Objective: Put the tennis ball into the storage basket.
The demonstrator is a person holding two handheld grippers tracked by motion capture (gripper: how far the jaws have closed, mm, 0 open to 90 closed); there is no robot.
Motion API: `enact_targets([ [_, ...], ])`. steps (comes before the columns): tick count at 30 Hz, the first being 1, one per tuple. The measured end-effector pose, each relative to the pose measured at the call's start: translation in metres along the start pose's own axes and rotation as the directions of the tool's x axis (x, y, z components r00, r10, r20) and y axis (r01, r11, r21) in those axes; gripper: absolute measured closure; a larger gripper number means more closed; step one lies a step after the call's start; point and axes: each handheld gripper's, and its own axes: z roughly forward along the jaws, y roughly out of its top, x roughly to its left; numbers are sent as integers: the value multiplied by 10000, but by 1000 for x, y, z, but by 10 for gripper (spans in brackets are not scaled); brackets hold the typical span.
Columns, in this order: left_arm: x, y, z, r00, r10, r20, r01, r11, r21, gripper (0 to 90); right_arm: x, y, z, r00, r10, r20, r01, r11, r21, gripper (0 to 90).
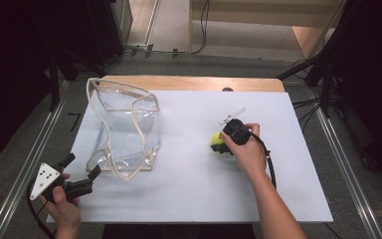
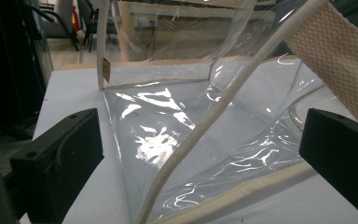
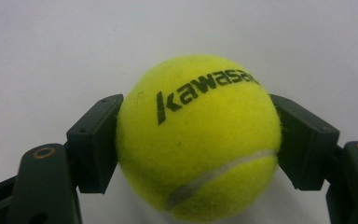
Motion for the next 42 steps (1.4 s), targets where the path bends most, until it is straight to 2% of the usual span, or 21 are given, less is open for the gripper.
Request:
enact_targets([
  [7, 0, 0, 0, 10000, -5, -13, 5, 10000, 7, 0, 0, 2, -1, 10000, -49, 8, 48, 9999, 157, 231],
  [15, 0, 0, 0, 10000, -28, -5, 28, 10000, -1, 0, 3, 9, -12, 9995, -215, -251, 216, 9998, 52, 231],
  [17, 0, 0, 0, 10000, -37, -10, 37, 10000, -5, 0, 6, 12, -14, 9991, -269, -329, 270, 9996, 4, 231],
  [19, 0, 0, 0, 10000, -47, -14, 47, 10000, -1, 0, 10, 19, -17, 9966, -555, -606, 557, 9984, 6, 232],
  [28, 0, 0, 0, 10000, -34, -19, 34, 10000, 7, 0, 24, 35, -22, 9925, -940, -778, 937, 9956, -77, 233],
  [42, 0, 0, 1, 10000, -30, -42, 31, 10000, 45, 0, 46, 60, -29, 9798, -1633, -1158, 1610, 9865, -292, 235],
])
